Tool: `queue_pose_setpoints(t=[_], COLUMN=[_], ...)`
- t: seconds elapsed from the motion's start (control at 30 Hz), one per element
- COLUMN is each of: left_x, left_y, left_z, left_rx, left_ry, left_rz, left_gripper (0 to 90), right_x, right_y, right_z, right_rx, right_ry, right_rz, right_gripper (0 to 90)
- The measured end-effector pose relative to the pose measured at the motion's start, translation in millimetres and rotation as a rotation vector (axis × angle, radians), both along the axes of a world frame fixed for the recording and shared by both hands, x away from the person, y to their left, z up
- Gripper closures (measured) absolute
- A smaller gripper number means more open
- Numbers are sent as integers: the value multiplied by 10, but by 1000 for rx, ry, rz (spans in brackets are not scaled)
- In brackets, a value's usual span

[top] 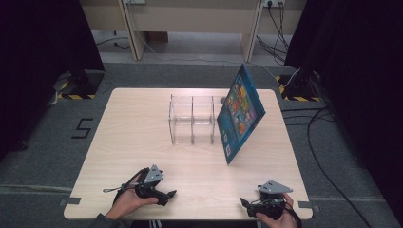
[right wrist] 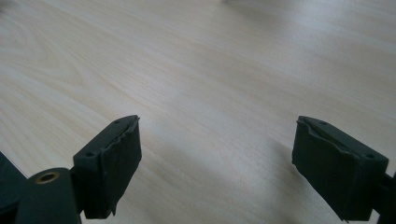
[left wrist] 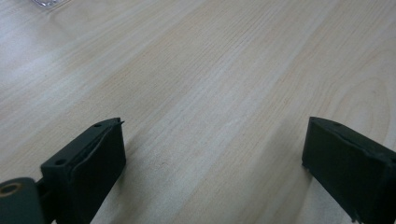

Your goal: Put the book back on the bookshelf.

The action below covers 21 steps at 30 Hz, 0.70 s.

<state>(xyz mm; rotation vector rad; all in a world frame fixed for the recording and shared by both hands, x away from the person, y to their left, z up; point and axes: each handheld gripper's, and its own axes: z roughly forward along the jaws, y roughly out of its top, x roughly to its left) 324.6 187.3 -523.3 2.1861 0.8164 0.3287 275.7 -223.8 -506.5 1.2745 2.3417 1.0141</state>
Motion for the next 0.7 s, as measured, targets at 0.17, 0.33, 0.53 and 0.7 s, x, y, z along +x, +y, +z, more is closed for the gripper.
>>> queue_pose_setpoints(t=[0.17,0.33,0.53,0.7], left_x=[0,0,-4,-3], left_y=[0,0,-1,-3], left_z=[0,0,0,-1], left_rx=[0,0,0,1], left_ry=[0,0,0,1], left_rz=[0,0,1,-1], left_gripper=[50,50,50,47], right_x=[-27,-67,-80,-86], right_y=[7,40,37,33], right_z=[-28,-46,-59,-59], right_rx=[-46,-90,-84,-85], right_ry=[8,-14,-27,-27], right_rz=[-7,8,12,21], right_gripper=[161,146,139,139])
